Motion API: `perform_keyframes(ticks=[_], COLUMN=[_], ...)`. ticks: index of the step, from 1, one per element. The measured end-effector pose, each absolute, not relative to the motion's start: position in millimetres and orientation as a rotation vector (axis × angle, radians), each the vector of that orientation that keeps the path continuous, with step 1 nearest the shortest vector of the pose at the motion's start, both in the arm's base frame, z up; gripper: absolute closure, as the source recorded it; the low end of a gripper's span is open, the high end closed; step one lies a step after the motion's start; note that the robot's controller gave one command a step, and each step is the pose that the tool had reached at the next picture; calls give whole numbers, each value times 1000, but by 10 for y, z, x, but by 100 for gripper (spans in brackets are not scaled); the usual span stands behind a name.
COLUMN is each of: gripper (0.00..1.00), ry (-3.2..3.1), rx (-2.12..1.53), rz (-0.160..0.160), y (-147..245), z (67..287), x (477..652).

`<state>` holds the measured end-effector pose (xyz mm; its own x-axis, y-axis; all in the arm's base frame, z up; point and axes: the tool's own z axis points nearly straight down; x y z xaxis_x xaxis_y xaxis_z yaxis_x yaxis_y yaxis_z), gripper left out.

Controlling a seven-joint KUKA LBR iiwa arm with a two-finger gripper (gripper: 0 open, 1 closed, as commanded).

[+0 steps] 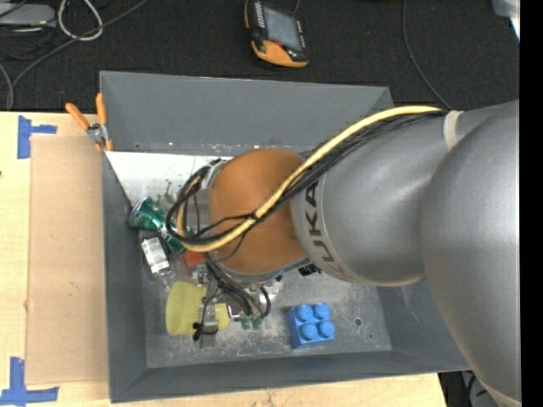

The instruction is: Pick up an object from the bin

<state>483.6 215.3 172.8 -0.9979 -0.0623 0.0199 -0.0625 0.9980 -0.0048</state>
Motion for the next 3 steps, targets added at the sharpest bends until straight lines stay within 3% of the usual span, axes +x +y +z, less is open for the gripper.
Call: perform_keyframes(ticks=[1,2,3], gripper=[100,100,100], ry=[-3067,-3122,-3109], rx=[600,220,352], rz=[0,6,5], y=[2453,1983,2073], z=[1722,1483,1354], x=[4926,4693,4748])
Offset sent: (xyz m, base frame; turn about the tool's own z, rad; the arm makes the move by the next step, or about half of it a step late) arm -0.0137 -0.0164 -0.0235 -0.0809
